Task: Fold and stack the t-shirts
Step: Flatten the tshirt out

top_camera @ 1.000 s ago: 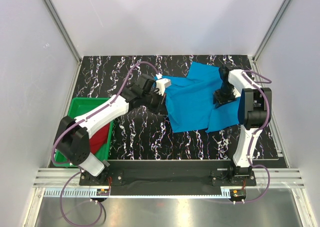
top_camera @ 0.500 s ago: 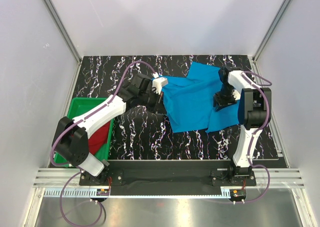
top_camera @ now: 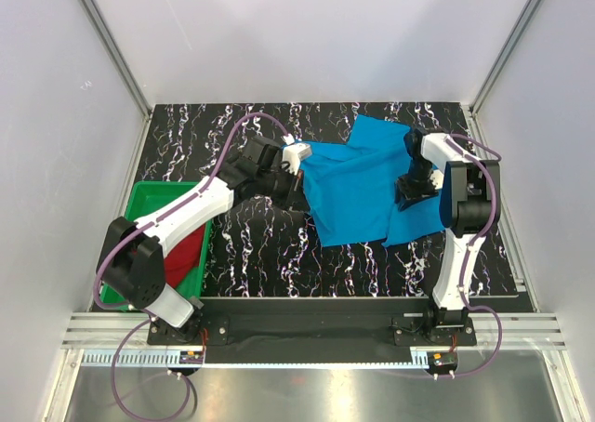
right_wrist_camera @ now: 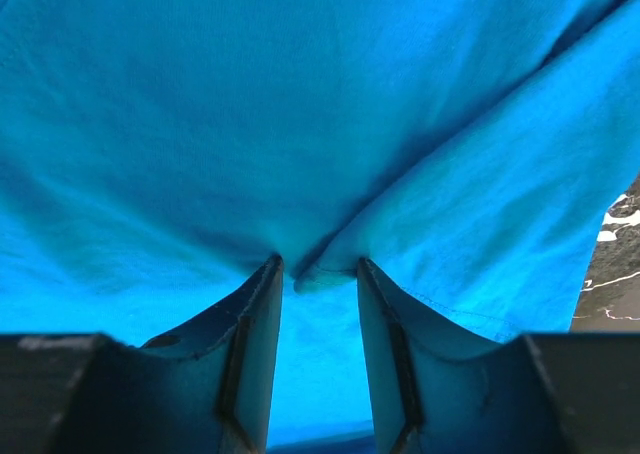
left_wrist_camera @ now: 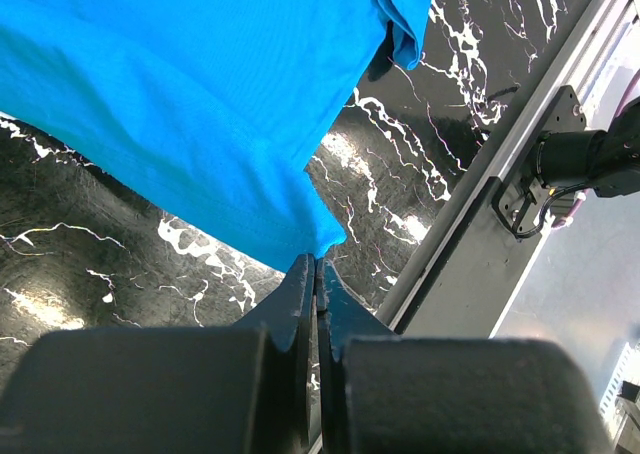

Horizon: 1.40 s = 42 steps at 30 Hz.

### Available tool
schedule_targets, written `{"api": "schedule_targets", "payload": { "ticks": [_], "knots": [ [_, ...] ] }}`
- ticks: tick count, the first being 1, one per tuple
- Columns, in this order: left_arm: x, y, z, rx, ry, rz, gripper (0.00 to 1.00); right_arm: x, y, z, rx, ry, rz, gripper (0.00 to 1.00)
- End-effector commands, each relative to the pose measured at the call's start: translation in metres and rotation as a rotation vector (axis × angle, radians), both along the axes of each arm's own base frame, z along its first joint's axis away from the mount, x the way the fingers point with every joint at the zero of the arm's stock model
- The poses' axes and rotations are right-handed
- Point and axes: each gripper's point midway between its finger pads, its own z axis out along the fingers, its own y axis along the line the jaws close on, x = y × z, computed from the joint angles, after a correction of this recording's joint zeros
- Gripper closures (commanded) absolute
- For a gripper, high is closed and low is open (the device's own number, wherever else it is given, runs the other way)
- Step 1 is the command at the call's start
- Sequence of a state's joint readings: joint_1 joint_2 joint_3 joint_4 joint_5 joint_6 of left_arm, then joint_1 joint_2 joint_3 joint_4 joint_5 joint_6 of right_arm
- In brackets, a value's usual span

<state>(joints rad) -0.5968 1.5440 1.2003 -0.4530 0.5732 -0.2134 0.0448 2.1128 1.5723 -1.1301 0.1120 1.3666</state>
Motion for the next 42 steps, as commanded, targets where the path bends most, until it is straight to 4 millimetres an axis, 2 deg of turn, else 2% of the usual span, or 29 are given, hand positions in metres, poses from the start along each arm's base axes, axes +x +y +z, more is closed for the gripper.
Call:
{"api": "schedule_targets", "payload": {
  "ticks": [1, 6, 11, 15, 19, 20, 22, 23, 25, 26, 27, 31, 34, 35, 37, 38, 40, 41, 42],
  "knots": [
    [0.003, -0.004, 0.021, -0.064, -0.056, -0.016, 1.00, 0.004, -0.003, 0.000, -0.019, -0.004, -0.026, 0.59],
    [0.003, -0.001, 0.021, -0.063, -0.054, -0.010, 1.00, 0.001, -0.005, 0.002, -0.029, 0.003, -0.024, 0.67],
    [0.003, -0.003, 0.020, -0.071, -0.042, -0.015, 1.00, -0.002, -0.005, 0.008, -0.023, -0.010, -0.018, 0.88],
    [0.002, -0.004, 0.020, -0.076, -0.034, -0.013, 1.00, -0.005, -0.007, 0.021, -0.033, -0.034, -0.004, 0.91],
    [0.002, -0.003, 0.018, -0.072, -0.027, -0.009, 1.00, -0.011, -0.010, 0.036, -0.044, -0.068, 0.033, 0.99],
    [0.003, -0.002, 0.019, -0.075, -0.027, -0.005, 1.00, -0.013, -0.010, 0.046, -0.049, -0.093, 0.043, 1.00],
    [0.003, -0.002, 0.018, -0.072, -0.020, 0.003, 1.00, -0.017, -0.010, 0.052, -0.052, -0.115, 0.081, 1.00],
    [0.004, -0.002, 0.017, -0.072, -0.013, 0.010, 1.00, -0.019, -0.012, 0.062, -0.056, -0.147, 0.096, 1.00],
    [0.005, -0.001, 0.017, -0.070, -0.009, 0.018, 1.00, -0.023, -0.013, 0.068, -0.063, -0.177, 0.154, 1.00],
    [0.007, 0.000, 0.016, -0.063, -0.008, 0.029, 1.00, -0.021, -0.014, 0.080, -0.069, -0.225, 0.178, 1.00],
    [0.007, 0.001, 0.017, -0.055, -0.004, 0.038, 1.00, -0.026, -0.016, 0.083, -0.076, -0.230, 0.229, 1.00],
    [0.012, 0.010, 0.021, -0.024, -0.019, 0.098, 1.00, -0.015, -0.015, 0.119, -0.086, -0.390, 0.407, 1.00],
    [0.019, 0.024, 0.028, 0.013, -0.048, 0.187, 1.00, -0.019, -0.017, 0.152, -0.120, -0.461, 0.544, 1.00],
    [0.018, 0.031, 0.036, 0.013, -0.061, 0.217, 1.00, -0.023, -0.022, 0.168, -0.155, -0.493, 0.569, 1.00],
    [0.025, 0.045, 0.043, 0.048, -0.099, 0.296, 1.00, -0.032, -0.032, 0.186, -0.216, -0.509, 0.632, 1.00],
    [0.024, 0.054, 0.053, 0.048, -0.114, 0.338, 1.00, -0.039, -0.042, 0.207, -0.275, -0.553, 0.627, 1.00],
    [0.026, 0.072, 0.069, 0.065, -0.168, 0.433, 1.00, -0.046, -0.054, 0.228, -0.338, -0.603, 0.649, 1.00],
    [0.024, 0.080, 0.074, 0.076, -0.159, 0.480, 1.00, -0.055, -0.070, 0.247, -0.389, -0.641, 0.618, 1.00],
    [0.023, 0.087, 0.080, 0.076, -0.171, 0.510, 1.00, -0.058, -0.076, 0.261, -0.412, -0.671, 0.606, 1.00]
  ]
}}
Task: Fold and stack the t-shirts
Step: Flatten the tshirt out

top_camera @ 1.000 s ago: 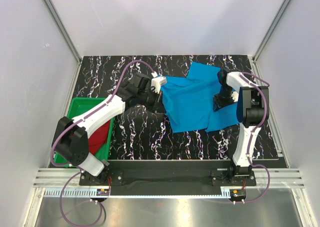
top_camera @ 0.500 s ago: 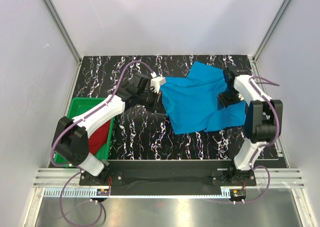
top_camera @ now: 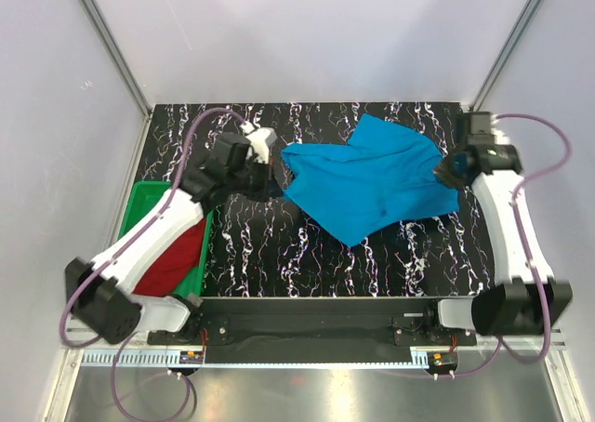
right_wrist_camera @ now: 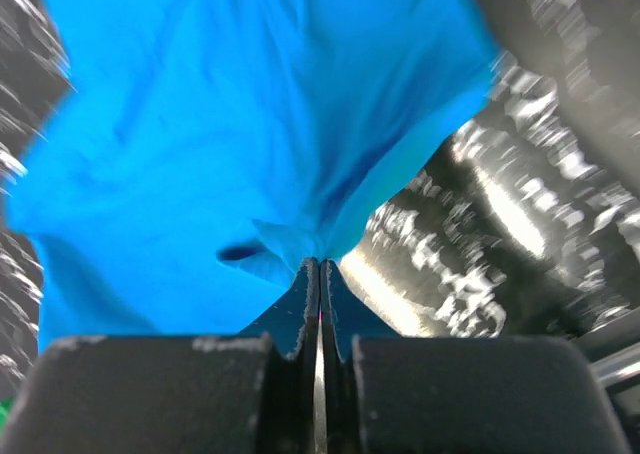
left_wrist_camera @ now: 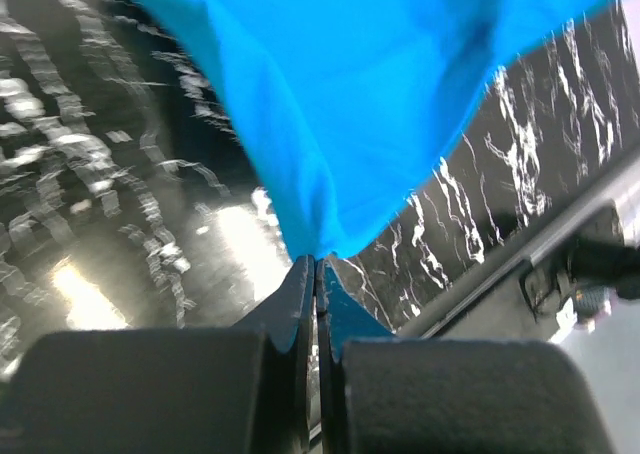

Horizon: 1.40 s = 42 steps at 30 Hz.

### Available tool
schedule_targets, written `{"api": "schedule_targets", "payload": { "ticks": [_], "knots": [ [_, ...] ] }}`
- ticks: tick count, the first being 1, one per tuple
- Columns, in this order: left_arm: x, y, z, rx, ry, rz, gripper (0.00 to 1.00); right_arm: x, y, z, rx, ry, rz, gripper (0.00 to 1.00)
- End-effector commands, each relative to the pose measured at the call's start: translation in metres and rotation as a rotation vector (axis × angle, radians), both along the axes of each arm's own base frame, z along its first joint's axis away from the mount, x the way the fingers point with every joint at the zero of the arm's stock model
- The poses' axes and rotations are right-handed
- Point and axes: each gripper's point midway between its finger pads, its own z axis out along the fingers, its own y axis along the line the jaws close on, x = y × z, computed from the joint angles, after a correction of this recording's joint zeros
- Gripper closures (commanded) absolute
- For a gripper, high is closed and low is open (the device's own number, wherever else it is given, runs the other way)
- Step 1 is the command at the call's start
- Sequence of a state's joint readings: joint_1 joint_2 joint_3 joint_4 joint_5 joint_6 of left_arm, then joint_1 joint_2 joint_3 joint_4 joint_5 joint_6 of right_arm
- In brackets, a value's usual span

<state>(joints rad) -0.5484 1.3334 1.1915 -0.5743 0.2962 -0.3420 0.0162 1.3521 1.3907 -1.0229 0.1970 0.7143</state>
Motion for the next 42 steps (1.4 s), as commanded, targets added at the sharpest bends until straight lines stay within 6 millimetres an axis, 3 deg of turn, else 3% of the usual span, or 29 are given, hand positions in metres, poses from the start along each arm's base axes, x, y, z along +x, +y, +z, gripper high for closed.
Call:
{"api": "schedule_targets", "payload": {
  "ticks": [1, 4, 8, 9, 11, 13, 14, 15, 16, 17, 19, 20, 22, 23, 26, 30, 31, 32, 34, 36, 39, 42],
  "knots": [
    [0.008, 0.039, 0.051, 0.012, -0.131, 0.219, 1.00, -0.015, -0.042, 0.071, -0.156, -0.182, -0.015, 1.00],
    [0.003, 0.058, 0.071, 0.025, -0.165, 0.301, 1.00, -0.018, -0.054, 0.109, -0.193, -0.273, -0.039, 1.00],
    [-0.008, 0.086, 0.113, 0.022, -0.246, 0.396, 1.00, -0.005, -0.060, 0.157, -0.223, -0.390, -0.066, 1.00],
    [-0.009, 0.091, 0.120, 0.022, -0.265, 0.412, 1.00, -0.002, -0.062, 0.181, -0.237, -0.457, -0.069, 1.00],
    [-0.011, 0.107, 0.142, 0.039, -0.310, 0.467, 1.00, 0.000, -0.063, 0.203, -0.244, -0.522, -0.079, 1.00],
    [-0.009, 0.119, 0.159, 0.058, -0.345, 0.515, 1.00, 0.000, -0.064, 0.239, -0.260, -0.630, -0.081, 1.00],
    [-0.011, 0.125, 0.181, 0.045, -0.390, 0.526, 1.00, -0.001, -0.064, 0.253, -0.279, -0.664, -0.068, 1.00],
    [-0.011, 0.128, 0.192, 0.043, -0.411, 0.538, 1.00, -0.004, -0.063, 0.281, -0.293, -0.751, -0.069, 1.00],
    [-0.007, 0.133, 0.200, 0.058, -0.432, 0.561, 1.00, -0.005, -0.063, 0.294, -0.304, -0.787, -0.065, 1.00],
    [-0.010, 0.137, 0.224, 0.041, -0.483, 0.566, 1.00, -0.013, -0.063, 0.318, -0.327, -0.849, -0.059, 1.00],
    [-0.008, 0.141, 0.244, 0.036, -0.530, 0.579, 1.00, -0.022, -0.061, 0.346, -0.343, -0.936, -0.059, 1.00],
    [-0.013, 0.145, 0.265, 0.019, -0.581, 0.574, 1.00, -0.032, -0.060, 0.361, -0.359, -0.980, -0.054, 1.00],
    [-0.017, 0.140, 0.284, -0.007, -0.629, 0.524, 1.00, -0.052, -0.059, 0.390, -0.378, -1.075, -0.072, 1.00],
    [-0.025, 0.141, 0.302, -0.021, -0.682, 0.496, 1.00, -0.073, -0.058, 0.406, -0.402, -1.133, -0.073, 1.00],
    [-0.050, 0.140, 0.329, -0.083, -0.766, 0.413, 1.00, -0.124, -0.054, 0.451, -0.457, -1.305, -0.088, 1.00],
    [-0.095, 0.145, 0.351, -0.187, -0.844, 0.328, 1.00, -0.181, -0.043, 0.481, -0.488, -1.460, -0.073, 1.00],
    [-0.115, 0.151, 0.356, -0.221, -0.874, 0.312, 1.00, -0.203, -0.038, 0.487, -0.493, -1.509, -0.065, 1.00],
    [-0.124, 0.156, 0.358, -0.235, -0.891, 0.310, 1.00, -0.208, -0.036, 0.486, -0.494, -1.523, -0.060, 1.00],
    [-0.147, 0.173, 0.363, -0.265, -0.937, 0.342, 1.00, -0.240, -0.027, 0.496, -0.499, -1.612, -0.040, 1.00],
    [-0.162, 0.187, 0.365, -0.280, -0.967, 0.373, 1.00, -0.250, -0.022, 0.498, -0.485, -1.648, -0.022, 1.00],
    [-0.167, 0.191, 0.371, -0.303, -0.986, 0.389, 1.00, -0.255, -0.015, 0.501, -0.472, -1.671, 0.009, 1.00],
    [-0.152, 0.179, 0.369, -0.293, -0.963, 0.367, 1.00, -0.228, -0.018, 0.495, -0.477, -1.626, 0.022, 1.00]
  ]
}}
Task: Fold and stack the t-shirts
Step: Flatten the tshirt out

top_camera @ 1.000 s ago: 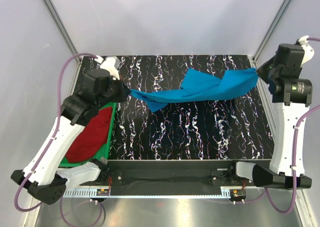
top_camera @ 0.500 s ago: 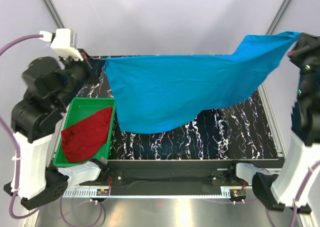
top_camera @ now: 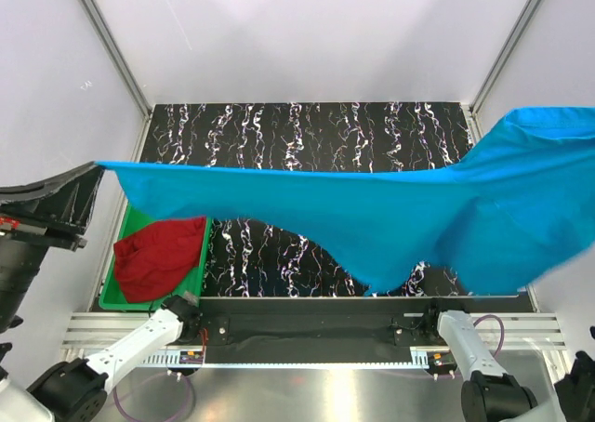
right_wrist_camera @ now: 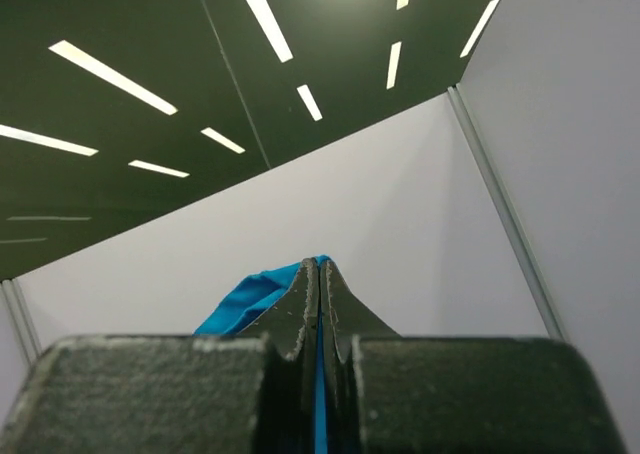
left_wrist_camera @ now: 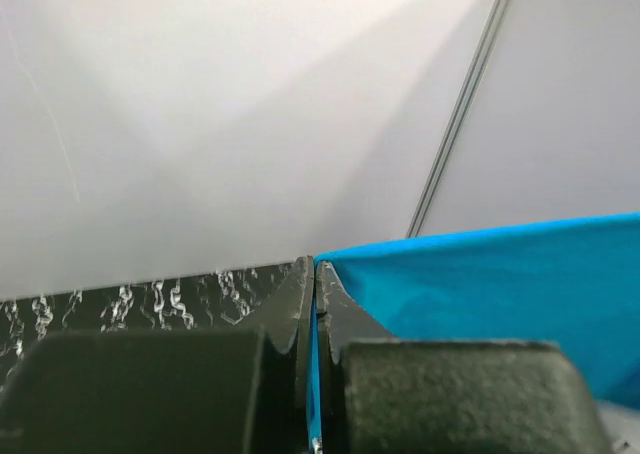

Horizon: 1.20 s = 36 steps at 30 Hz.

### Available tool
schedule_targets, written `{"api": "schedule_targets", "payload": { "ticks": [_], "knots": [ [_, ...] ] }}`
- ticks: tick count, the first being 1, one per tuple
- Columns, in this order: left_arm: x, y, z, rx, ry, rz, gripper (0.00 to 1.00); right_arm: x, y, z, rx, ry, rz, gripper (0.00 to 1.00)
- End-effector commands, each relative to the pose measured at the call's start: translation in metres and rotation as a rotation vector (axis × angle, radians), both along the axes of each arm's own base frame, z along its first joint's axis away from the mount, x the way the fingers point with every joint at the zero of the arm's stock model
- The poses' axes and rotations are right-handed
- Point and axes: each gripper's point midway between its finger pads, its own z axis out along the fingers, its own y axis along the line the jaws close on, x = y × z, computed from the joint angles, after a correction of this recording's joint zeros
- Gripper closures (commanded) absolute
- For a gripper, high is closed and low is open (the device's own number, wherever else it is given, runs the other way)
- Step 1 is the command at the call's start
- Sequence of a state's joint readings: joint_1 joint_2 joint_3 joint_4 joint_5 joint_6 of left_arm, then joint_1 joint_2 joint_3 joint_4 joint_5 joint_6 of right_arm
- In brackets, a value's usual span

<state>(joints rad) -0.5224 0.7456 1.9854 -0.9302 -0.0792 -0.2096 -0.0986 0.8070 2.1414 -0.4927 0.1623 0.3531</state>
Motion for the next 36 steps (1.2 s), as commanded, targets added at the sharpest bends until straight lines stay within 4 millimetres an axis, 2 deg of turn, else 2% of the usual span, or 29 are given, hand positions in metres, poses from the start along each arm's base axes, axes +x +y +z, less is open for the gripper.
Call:
{"api": "schedule_targets", "payload": {
  "ticks": [1, 2, 3, 7, 8, 9, 11, 13, 14, 15, 16, 18, 19, 21, 22, 24, 25, 26, 27, 28, 29, 30, 31, 32, 33, 34, 35, 36],
  "knots": [
    [0.055, -0.032, -0.013, 0.066, 0.083, 0.001, 1.00, 0.078, -0.006, -0.012, -0.008, 0.126, -0.004, 1.00],
    [0.064, -0.038, -0.019, 0.081, 0.103, -0.005, 1.00, 0.099, -0.008, -0.024, -0.005, 0.172, -0.001, 1.00],
    [0.074, -0.045, -0.026, 0.101, 0.125, -0.010, 1.00, 0.109, -0.008, -0.024, -0.006, 0.167, 0.001, 1.00],
    [0.136, -0.069, -0.078, 0.213, 0.231, 0.036, 1.00, 0.186, -0.017, -0.066, 0.013, 0.294, 0.000, 1.00],
    [0.156, -0.075, -0.094, 0.245, 0.273, 0.060, 1.00, 0.211, -0.021, -0.085, 0.015, 0.338, -0.006, 1.00],
    [0.169, -0.077, -0.105, 0.275, 0.290, 0.084, 1.00, 0.227, -0.022, -0.096, 0.010, 0.363, -0.009, 1.00],
    [0.200, -0.086, -0.139, 0.367, 0.326, 0.114, 1.00, 0.270, -0.027, -0.132, 0.016, 0.440, -0.011, 1.00],
    [0.239, -0.100, -0.189, 0.492, 0.382, 0.121, 1.00, 0.307, -0.030, -0.166, 0.011, 0.506, -0.011, 1.00],
    [0.252, -0.100, -0.205, 0.515, 0.410, 0.138, 1.00, 0.327, -0.032, -0.191, 0.010, 0.546, -0.011, 1.00],
    [0.276, -0.108, -0.243, 0.573, 0.484, 0.127, 1.00, 0.341, -0.033, -0.207, 0.007, 0.581, -0.011, 1.00],
    [0.293, -0.103, -0.263, 0.603, 0.509, 0.143, 1.00, 0.368, -0.035, -0.236, 0.003, 0.650, -0.010, 1.00],
    [0.322, -0.102, -0.304, 0.637, 0.592, 0.136, 1.00, 0.399, -0.039, -0.272, -0.017, 0.704, -0.018, 1.00],
    [0.348, -0.097, -0.342, 0.677, 0.676, 0.139, 1.00, 0.425, -0.042, -0.308, -0.022, 0.784, -0.019, 1.00],
    [0.375, -0.086, -0.372, 0.706, 0.749, 0.165, 1.00, 0.452, -0.044, -0.336, -0.030, 0.843, -0.010, 1.00],
    [0.397, -0.087, -0.403, 0.749, 0.823, 0.166, 1.00, 0.475, -0.048, -0.372, -0.030, 0.920, -0.005, 1.00],
    [0.419, -0.080, -0.428, 0.788, 0.881, 0.196, 1.00, 0.496, -0.052, -0.386, -0.032, 0.950, 0.012, 1.00],
    [0.434, -0.077, -0.418, 0.786, 0.879, 0.211, 1.00, 0.513, -0.050, -0.416, -0.035, 1.008, 0.047, 1.00],
    [0.442, -0.075, -0.453, 0.816, 0.950, 0.207, 1.00, 0.523, -0.050, -0.412, -0.035, 1.004, 0.060, 1.00],
    [0.449, -0.072, -0.457, 0.815, 0.966, 0.222, 1.00, 0.531, -0.047, -0.419, -0.038, 1.014, 0.089, 1.00],
    [0.458, -0.069, -0.449, 0.797, 0.970, 0.228, 1.00, 0.543, -0.047, -0.443, -0.028, 1.056, 0.104, 1.00],
    [0.462, -0.067, -0.467, 0.803, 1.004, 0.226, 1.00, 0.552, -0.042, -0.441, -0.040, 1.063, 0.138, 1.00],
    [0.466, -0.063, -0.468, 0.805, 1.006, 0.248, 1.00, 0.558, -0.039, -0.447, -0.044, 1.078, 0.162, 1.00],
    [0.469, -0.057, -0.469, 0.796, 1.008, 0.264, 1.00, 0.568, -0.034, -0.465, -0.035, 1.106, 0.205, 1.00],
    [0.471, -0.054, -0.472, 0.791, 1.014, 0.276, 1.00, 0.571, -0.031, -0.463, -0.026, 1.118, 0.227, 1.00],
    [0.473, -0.042, -0.471, 0.777, 1.021, 0.313, 1.00, 0.577, -0.024, -0.475, -0.029, 1.131, 0.273, 1.00],
    [0.475, -0.037, -0.469, 0.748, 1.025, 0.333, 1.00, 0.581, -0.022, -0.478, -0.028, 1.134, 0.292, 1.00],
    [0.476, -0.032, -0.466, 0.726, 1.029, 0.345, 1.00, 0.584, -0.020, -0.470, -0.022, 1.142, 0.304, 1.00],
    [0.479, -0.025, -0.455, 0.682, 1.017, 0.348, 1.00, 0.587, -0.022, -0.472, -0.013, 1.156, 0.304, 1.00]
  ]
}}
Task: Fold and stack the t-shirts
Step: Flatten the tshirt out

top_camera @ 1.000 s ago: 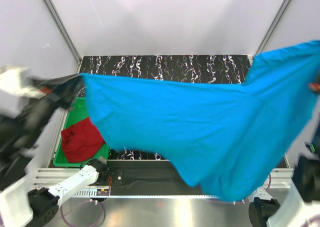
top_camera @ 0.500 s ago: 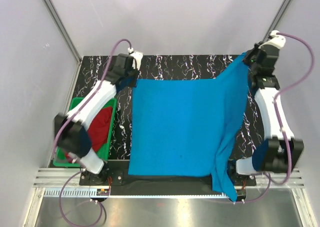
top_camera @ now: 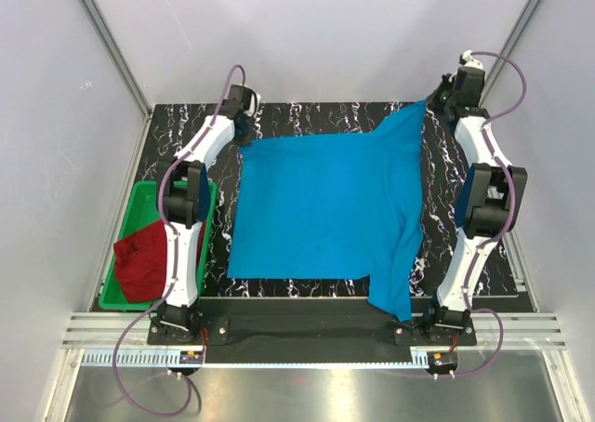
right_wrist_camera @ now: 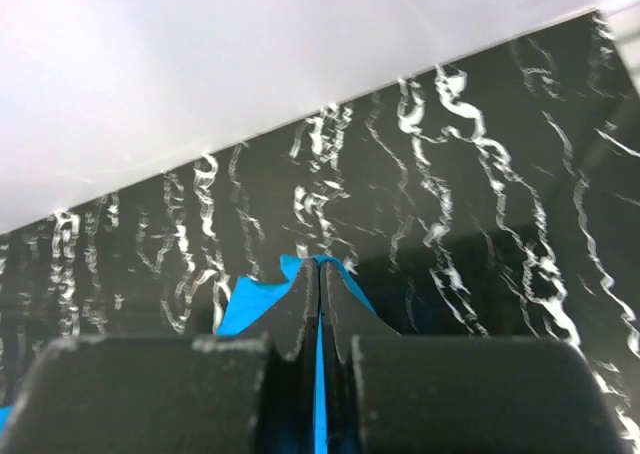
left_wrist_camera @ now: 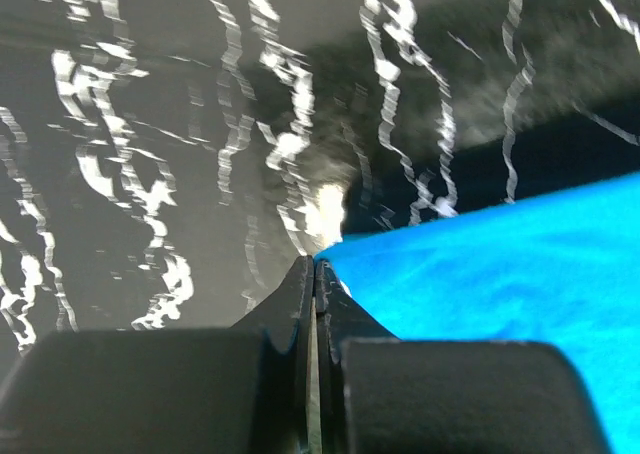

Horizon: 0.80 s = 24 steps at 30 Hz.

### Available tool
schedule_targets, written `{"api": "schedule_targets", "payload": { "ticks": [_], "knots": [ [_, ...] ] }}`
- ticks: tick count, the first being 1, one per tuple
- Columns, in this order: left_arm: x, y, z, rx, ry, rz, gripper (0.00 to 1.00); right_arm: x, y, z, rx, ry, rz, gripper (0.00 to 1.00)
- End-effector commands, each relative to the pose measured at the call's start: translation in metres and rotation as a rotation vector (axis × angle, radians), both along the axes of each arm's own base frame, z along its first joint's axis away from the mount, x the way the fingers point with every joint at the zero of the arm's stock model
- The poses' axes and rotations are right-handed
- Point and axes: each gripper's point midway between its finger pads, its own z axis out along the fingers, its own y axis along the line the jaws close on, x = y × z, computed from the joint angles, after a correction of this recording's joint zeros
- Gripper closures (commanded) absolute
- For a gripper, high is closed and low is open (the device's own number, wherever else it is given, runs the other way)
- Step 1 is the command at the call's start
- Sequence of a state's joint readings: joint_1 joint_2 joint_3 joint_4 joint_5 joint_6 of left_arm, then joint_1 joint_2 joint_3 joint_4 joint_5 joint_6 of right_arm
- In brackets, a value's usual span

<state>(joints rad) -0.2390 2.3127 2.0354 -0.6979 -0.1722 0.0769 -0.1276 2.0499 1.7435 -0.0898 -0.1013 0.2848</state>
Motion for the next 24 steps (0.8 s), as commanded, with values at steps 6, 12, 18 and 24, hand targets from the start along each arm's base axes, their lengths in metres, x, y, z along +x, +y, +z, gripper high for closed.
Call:
{"api": "schedule_targets", "payload": {
  "ticks": [6, 12, 18, 24],
  "knots": [
    [0.026, 0.013, 0.154, -0.208, -0.337, 0.039, 1.00, 0.005, 0.001, 0.146, -0.005, -0.222, 0.013, 1.00],
    [-0.014, -0.002, 0.290, -0.380, -0.566, -0.012, 1.00, -0.072, 0.001, 0.292, -0.064, -0.474, -0.032, 1.00],
    [-0.115, 0.001, 0.402, -0.476, -0.766, -0.092, 1.00, -0.196, 0.008, 0.407, -0.162, -0.708, -0.070, 1.00],
    [-0.245, 0.023, 0.485, -0.524, -1.009, -0.110, 1.00, -0.326, 0.026, 0.477, -0.193, -0.910, -0.074, 1.00]
  ]
}}
